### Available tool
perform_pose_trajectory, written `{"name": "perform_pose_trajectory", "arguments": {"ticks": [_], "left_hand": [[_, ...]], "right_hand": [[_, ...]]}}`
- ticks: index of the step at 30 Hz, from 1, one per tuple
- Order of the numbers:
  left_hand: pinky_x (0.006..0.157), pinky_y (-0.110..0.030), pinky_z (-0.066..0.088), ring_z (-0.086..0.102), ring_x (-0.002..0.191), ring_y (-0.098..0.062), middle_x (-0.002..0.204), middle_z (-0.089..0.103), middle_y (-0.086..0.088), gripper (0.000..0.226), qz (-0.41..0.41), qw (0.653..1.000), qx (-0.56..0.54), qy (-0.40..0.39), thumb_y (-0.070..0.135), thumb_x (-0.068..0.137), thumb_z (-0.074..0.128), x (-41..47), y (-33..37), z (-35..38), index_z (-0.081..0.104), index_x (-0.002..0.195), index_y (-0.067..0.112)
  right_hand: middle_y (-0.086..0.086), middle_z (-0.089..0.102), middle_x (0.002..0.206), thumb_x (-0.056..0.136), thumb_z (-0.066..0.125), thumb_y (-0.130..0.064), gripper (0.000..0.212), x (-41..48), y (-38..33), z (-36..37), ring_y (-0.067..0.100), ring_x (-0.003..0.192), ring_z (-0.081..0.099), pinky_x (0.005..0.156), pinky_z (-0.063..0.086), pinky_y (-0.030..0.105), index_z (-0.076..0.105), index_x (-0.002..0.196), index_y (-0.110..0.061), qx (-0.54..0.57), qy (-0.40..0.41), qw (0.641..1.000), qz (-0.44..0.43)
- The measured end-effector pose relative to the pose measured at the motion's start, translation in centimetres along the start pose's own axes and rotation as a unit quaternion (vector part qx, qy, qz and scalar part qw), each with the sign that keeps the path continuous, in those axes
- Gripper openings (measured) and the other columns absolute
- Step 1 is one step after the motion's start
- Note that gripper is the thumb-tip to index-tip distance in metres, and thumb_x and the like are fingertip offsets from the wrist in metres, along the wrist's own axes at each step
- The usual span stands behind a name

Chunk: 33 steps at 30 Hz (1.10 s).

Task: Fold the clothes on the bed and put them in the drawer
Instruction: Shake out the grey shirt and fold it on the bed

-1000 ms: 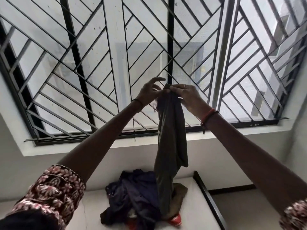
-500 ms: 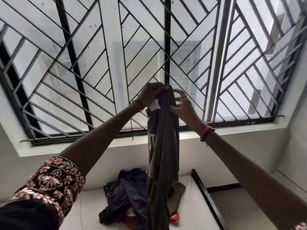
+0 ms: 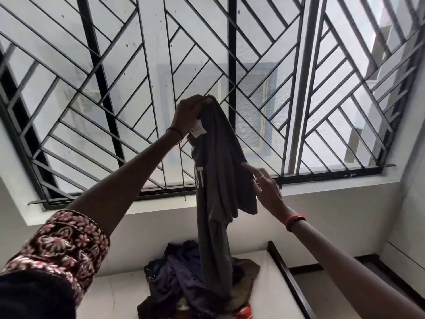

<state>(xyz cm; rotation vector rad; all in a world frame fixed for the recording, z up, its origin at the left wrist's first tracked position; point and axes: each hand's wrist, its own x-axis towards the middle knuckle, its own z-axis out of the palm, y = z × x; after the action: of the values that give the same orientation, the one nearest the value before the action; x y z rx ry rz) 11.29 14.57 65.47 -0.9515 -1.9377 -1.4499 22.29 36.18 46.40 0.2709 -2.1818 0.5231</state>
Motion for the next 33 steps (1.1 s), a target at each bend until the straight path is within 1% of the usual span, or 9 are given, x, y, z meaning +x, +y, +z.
{"name": "perform_pose_trajectory", "arguments": {"ticks": [3, 7, 11, 14, 17, 19, 23, 27, 33], "left_hand": [[0.054, -0.016, 0.035, 0.043, 0.049, 0.005, 0.056, 0.057, 0.016, 0.015, -0.014, 1.000, 0.004, 0.009, 0.023, 0.089, 0.063, 0.2, -0.2, -0.1, 0.071, 0.087, 0.011], [0.056, -0.021, 0.035, 0.043, 0.047, 0.004, 0.056, 0.052, 0.013, 0.019, -0.026, 0.999, 0.035, 0.007, 0.027, 0.089, 0.062, 0.2, -0.5, 0.4, 0.069, 0.082, 0.011], [0.059, -0.026, 0.036, 0.044, 0.052, 0.001, 0.053, 0.050, 0.015, 0.018, -0.039, 0.996, 0.076, 0.003, 0.032, 0.090, 0.061, 0.3, -1.4, 0.7, 0.068, 0.081, 0.019], [0.061, -0.027, 0.037, 0.045, 0.053, -0.004, 0.053, 0.049, 0.015, 0.019, -0.055, 0.995, 0.088, 0.006, 0.035, 0.090, 0.059, 0.1, -2.0, 1.0, 0.067, 0.080, 0.021], [0.063, -0.032, 0.041, 0.051, 0.059, -0.021, 0.053, 0.049, 0.013, 0.020, -0.061, 0.993, 0.097, 0.000, 0.037, 0.090, 0.058, -0.1, -2.3, 1.6, 0.066, 0.079, 0.022], [0.066, -0.035, 0.044, 0.057, 0.070, -0.031, 0.056, 0.055, 0.005, 0.023, -0.058, 0.993, 0.101, -0.001, 0.037, 0.090, 0.058, -0.1, -2.4, 1.9, 0.068, 0.082, 0.017], [0.061, -0.027, 0.036, 0.048, 0.061, -0.012, 0.068, 0.063, -0.012, 0.025, -0.055, 0.995, 0.087, 0.001, 0.030, 0.092, 0.058, -0.3, -2.0, 2.8, 0.071, 0.089, 0.010], [0.061, -0.025, 0.034, 0.046, 0.058, -0.010, 0.055, 0.051, 0.011, 0.025, -0.058, 0.994, 0.098, -0.001, 0.033, 0.092, 0.058, -0.1, -2.5, 2.8, 0.070, 0.086, 0.013], [0.053, -0.017, 0.034, 0.043, 0.050, 0.002, 0.053, 0.047, 0.008, 0.022, -0.076, 0.993, 0.091, 0.029, 0.032, 0.092, 0.058, 0.3, -3.6, 0.9, 0.069, 0.083, 0.015]], "right_hand": [[-0.004, 0.052, 0.094, 0.090, 0.054, -0.025, 0.019, -0.8, -0.1, 0.5, 0.013, 0.077, 0.051, 0.072, 0.044, 0.031, 0.061, 0.108, -0.023, -0.102, -0.100, 0.990, -0.006], [0.008, 0.060, 0.090, 0.081, 0.056, 0.008, 0.021, -2.2, 1.2, 2.5, 0.021, 0.078, 0.060, 0.071, 0.043, 0.019, 0.070, 0.092, -0.004, -0.020, -0.093, 0.995, 0.027], [0.007, 0.057, 0.082, 0.081, 0.066, 0.000, 0.005, -3.2, 0.3, 3.5, 0.018, 0.067, 0.057, 0.064, 0.049, 0.029, 0.068, 0.085, -0.003, 0.052, -0.056, 0.993, 0.091], [0.001, 0.053, 0.081, 0.080, 0.067, 0.000, 0.002, -4.5, -0.3, 5.1, 0.015, 0.065, 0.055, 0.060, 0.044, 0.026, 0.068, 0.081, -0.002, 0.070, -0.102, 0.989, 0.084], [0.009, 0.060, 0.084, 0.080, 0.062, 0.001, 0.009, -5.7, -1.0, 6.9, 0.027, 0.073, 0.063, 0.063, 0.051, 0.033, 0.069, 0.078, -0.002, 0.067, -0.124, 0.981, 0.130], [0.010, 0.060, 0.090, 0.083, 0.061, -0.016, 0.014, -5.8, -2.1, 7.5, 0.030, 0.079, 0.064, 0.068, 0.053, 0.038, 0.069, 0.081, -0.004, 0.070, -0.131, 0.975, 0.166], [0.002, 0.059, 0.107, 0.083, 0.063, -0.047, 0.041, -5.6, -4.4, 8.2, 0.021, 0.092, 0.062, 0.083, 0.051, 0.035, 0.070, 0.097, -0.009, 0.091, -0.165, 0.956, 0.226], [-0.003, 0.064, 0.103, 0.061, 0.040, -0.092, 0.093, -5.5, -4.5, 8.8, 0.014, 0.093, 0.064, 0.085, 0.052, 0.033, 0.074, 0.100, -0.014, 0.145, -0.156, 0.943, 0.257], [-0.008, 0.065, 0.093, 0.057, 0.048, -0.092, 0.085, -4.8, -3.7, 8.8, 0.007, 0.086, 0.062, 0.078, 0.052, 0.028, 0.074, 0.097, -0.022, 0.133, -0.162, 0.943, 0.258]]}}
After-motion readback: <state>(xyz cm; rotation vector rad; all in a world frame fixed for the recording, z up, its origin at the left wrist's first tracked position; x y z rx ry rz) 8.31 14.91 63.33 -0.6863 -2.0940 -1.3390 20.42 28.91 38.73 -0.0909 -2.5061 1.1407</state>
